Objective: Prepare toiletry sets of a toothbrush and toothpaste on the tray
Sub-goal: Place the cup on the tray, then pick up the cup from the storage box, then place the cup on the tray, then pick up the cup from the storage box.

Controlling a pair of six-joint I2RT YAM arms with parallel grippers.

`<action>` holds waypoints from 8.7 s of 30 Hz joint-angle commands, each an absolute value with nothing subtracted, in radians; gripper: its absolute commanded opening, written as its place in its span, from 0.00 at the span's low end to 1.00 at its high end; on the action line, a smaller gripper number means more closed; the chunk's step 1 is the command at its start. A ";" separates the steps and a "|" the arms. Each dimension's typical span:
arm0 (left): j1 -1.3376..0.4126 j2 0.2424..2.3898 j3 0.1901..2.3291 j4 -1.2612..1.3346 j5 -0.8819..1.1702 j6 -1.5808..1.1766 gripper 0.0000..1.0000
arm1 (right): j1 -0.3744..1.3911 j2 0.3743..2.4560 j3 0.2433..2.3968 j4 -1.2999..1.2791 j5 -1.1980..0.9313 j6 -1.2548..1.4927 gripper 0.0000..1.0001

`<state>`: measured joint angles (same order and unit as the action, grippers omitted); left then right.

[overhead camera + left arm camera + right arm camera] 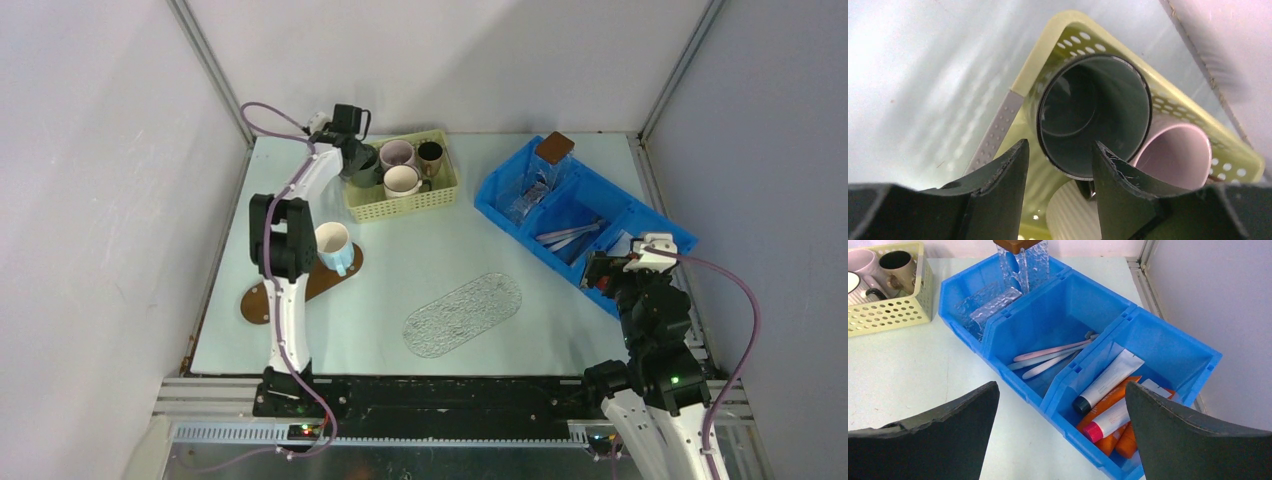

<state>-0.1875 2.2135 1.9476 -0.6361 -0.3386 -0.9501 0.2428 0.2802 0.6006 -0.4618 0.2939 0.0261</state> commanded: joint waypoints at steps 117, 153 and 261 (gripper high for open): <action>0.249 1.111 0.788 -0.570 -0.075 -0.432 0.00 | 0.292 0.290 0.569 -0.406 0.223 0.016 1.00; 0.181 1.132 0.842 -0.653 -0.152 -0.431 0.31 | 0.294 0.288 0.569 -0.405 0.222 0.016 1.00; 0.151 1.358 1.627 -0.595 0.141 -0.158 0.00 | 0.295 0.249 0.567 -0.404 0.266 0.007 1.00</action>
